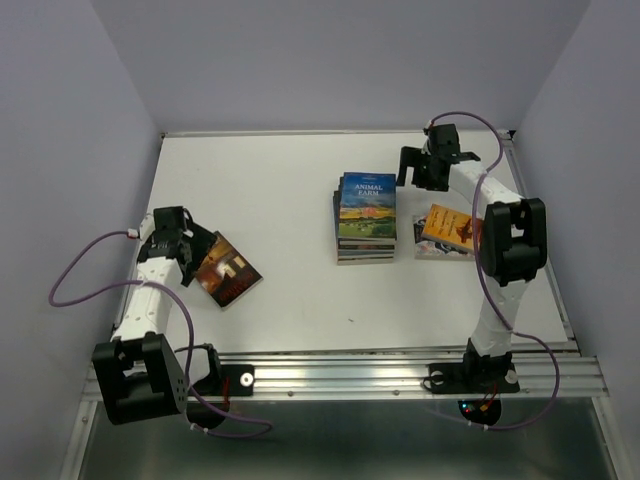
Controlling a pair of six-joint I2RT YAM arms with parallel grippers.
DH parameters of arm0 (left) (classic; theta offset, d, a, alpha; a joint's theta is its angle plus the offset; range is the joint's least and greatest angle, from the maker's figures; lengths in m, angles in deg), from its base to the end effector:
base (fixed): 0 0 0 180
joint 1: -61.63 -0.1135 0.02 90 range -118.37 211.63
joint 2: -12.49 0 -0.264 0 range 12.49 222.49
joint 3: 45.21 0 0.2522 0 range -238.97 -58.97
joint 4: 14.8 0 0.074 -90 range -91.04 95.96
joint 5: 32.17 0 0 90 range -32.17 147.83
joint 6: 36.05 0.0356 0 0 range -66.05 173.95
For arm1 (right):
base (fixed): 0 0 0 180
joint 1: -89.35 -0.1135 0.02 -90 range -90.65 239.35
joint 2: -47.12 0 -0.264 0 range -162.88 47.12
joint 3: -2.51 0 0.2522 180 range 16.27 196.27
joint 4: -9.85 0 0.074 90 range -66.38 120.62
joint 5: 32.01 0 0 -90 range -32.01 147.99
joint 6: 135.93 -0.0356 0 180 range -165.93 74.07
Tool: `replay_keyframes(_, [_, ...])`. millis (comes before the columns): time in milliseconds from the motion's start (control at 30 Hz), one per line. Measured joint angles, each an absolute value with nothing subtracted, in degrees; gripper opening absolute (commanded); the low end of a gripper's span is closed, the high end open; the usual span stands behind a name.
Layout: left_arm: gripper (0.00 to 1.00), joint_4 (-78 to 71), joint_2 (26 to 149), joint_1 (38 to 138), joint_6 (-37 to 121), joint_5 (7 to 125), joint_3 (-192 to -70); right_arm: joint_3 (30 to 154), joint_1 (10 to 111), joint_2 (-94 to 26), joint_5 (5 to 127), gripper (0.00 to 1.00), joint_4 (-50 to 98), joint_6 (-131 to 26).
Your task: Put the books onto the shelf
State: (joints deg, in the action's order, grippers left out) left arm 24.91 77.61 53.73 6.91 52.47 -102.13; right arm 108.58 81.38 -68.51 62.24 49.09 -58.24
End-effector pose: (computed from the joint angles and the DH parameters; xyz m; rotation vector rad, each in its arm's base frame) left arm 0.2293 0.0352 0.2358 -1.1511 2.1199 -0.2045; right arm 0.4503 0.0657 0.2272 0.0583 2.4343 0.2500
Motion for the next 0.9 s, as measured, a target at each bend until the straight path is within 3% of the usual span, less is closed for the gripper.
replay_keyframes(367, [0.99,24.1,75.2,51.7,1.5,53.5,-93.4,107.9,81.3,-64.5,49.5,1.00,50.3,-59.2])
replay_keyframes(667, [0.99,22.2,72.5,52.5,-3.1,55.5,-86.7,106.3,81.3,-56.6,47.9,1.00,49.4,-60.9])
replay_keyframes(900, [0.99,16.2,79.2,66.5,-7.0,56.2,-89.5,103.5,81.3,-56.5,47.9,1.00,49.8,-61.6])
